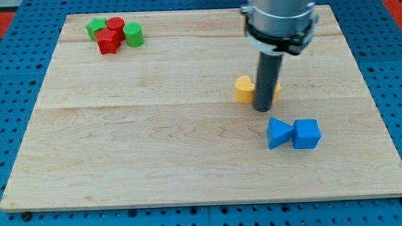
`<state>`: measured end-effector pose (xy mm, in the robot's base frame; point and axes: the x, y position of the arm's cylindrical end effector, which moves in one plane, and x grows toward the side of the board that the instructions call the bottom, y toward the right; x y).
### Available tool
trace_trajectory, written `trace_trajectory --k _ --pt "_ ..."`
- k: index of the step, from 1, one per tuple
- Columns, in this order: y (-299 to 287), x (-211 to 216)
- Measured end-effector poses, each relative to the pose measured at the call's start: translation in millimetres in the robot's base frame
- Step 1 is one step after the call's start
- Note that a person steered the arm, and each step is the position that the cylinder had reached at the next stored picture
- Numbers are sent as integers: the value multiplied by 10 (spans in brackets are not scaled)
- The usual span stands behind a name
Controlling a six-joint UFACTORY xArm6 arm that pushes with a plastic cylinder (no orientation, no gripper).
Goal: Move your arm towards the top center
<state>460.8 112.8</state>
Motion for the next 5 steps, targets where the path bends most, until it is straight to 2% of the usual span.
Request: trace_trajectory --k 2,3,4,5 --pt "-1075 -71" --pt "-1307 -130" --pt "-1967 -136" --pt "-2647 -317"
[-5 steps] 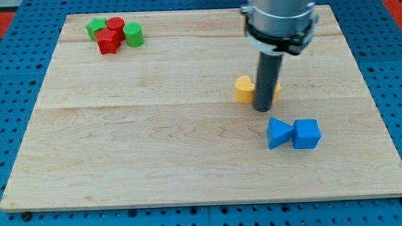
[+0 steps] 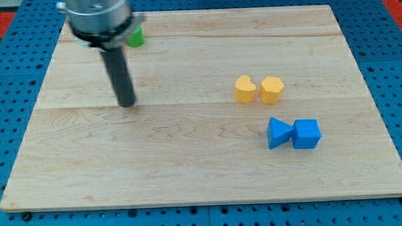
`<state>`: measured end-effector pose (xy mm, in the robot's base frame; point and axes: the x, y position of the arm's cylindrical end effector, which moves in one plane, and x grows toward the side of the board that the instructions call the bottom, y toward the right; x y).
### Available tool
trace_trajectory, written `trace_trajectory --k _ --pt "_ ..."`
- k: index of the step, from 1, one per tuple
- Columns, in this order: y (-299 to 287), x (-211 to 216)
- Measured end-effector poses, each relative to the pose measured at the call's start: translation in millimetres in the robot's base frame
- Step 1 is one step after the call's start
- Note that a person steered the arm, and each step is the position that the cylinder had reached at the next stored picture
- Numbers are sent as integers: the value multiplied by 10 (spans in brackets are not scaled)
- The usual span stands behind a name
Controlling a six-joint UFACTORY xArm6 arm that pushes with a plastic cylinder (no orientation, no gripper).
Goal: Move your arm towards the top center
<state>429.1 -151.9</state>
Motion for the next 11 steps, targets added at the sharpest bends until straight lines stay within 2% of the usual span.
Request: trace_trajectory --k 2,3,4,6,7,8,9,10,11 --pt "-1270 -611" --pt "-1487 -1112" --pt "-1527 -1196" --pt "-1346 -1936" --pt "-788 -2285" --pt "-608 -2378" --pt "-154 -2286" --pt "59 -2273" --pt "61 -2207"
